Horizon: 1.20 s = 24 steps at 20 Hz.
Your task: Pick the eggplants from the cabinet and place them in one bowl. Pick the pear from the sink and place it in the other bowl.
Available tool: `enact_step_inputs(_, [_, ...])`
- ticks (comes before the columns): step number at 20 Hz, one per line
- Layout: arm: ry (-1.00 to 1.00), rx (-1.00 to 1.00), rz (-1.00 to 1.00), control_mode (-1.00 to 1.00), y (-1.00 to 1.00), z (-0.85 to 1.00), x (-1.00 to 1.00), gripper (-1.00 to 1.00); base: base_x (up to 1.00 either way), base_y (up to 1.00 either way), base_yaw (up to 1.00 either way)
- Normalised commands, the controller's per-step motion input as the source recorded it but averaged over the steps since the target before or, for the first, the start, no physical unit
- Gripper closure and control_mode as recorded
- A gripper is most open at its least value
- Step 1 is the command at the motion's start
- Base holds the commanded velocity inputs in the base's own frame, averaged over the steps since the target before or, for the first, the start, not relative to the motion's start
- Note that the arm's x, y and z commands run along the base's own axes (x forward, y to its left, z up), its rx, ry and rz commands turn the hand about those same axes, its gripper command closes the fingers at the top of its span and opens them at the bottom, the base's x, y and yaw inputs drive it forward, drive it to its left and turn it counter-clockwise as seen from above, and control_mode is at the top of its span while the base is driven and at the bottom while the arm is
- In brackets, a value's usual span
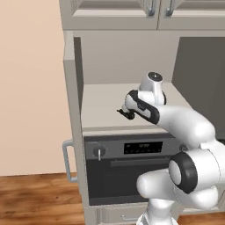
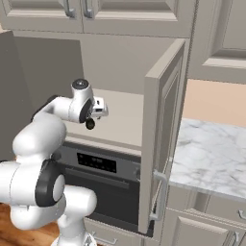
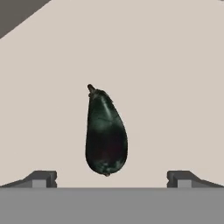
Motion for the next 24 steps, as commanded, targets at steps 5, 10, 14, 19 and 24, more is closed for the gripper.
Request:
enact_step_inputs(5, [0.12, 0.0, 0.0, -1.0, 0.14, -0.34, 0.28, -1.0, 0.0, 0.0, 0.0])
enact_step_inputs(10, [0.03, 0.0, 0.0, -1.0, 0.04, -0.12, 0.28, -1.0, 0.0, 0.0, 0.0])
enact_step_inputs(14, [0.0, 0.0, 0.0, -1.0, 0.01, -0.21, 0.17, -1.0, 0.0, 0.0, 0.0])
enact_step_inputs(19, [0.0, 0.0, 0.0, -1.0, 0.08, -0.28, 0.0, -1.0, 0.0, 0.0, 0.0])
enact_step_inputs(24, [0.0, 0.0, 0.0, -1.0, 0.16, -0.24, 0.0, -1.0, 0.0, 0.0, 0.0])
